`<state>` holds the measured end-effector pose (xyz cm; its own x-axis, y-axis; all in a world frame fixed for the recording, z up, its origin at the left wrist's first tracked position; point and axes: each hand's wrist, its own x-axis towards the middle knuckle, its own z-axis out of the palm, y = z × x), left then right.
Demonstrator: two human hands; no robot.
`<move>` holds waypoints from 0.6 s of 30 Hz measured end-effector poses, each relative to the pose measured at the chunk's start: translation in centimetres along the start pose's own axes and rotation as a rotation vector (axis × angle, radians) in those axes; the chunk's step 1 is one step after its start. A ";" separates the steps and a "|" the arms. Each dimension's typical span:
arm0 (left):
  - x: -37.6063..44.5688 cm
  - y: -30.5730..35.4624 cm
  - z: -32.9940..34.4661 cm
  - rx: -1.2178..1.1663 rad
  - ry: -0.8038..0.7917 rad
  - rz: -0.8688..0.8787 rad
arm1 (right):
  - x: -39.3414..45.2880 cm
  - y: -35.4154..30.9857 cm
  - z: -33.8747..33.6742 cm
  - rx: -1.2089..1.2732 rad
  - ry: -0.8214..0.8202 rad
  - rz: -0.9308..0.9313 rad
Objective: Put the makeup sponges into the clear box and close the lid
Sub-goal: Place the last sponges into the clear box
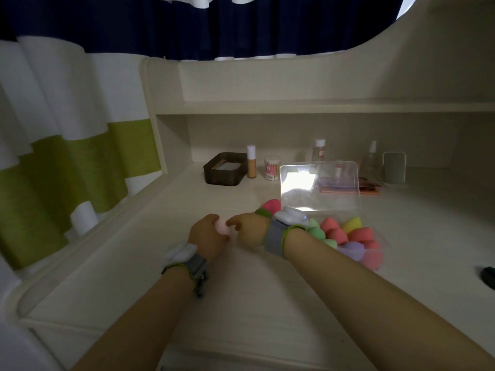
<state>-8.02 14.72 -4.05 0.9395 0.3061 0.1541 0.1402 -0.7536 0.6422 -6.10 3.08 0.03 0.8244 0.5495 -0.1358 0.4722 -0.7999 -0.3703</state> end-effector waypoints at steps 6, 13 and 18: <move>-0.7 1.9 -0.1 -0.197 0.041 0.062 | -0.9 0.8 -1.9 0.126 0.162 -0.013; -1.5 5.2 -0.3 -0.422 -0.121 0.030 | -3.1 3.9 -3.5 0.158 0.209 -0.054; -2.6 7.2 0.3 -0.517 -0.219 0.098 | -5.0 6.2 -4.6 0.315 0.338 -0.052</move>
<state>-9.41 8.30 -0.05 0.9911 0.0797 0.1070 -0.0700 -0.3725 0.9254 -5.85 -5.73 2.61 0.8823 0.4358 0.1778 0.4407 -0.6325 -0.6369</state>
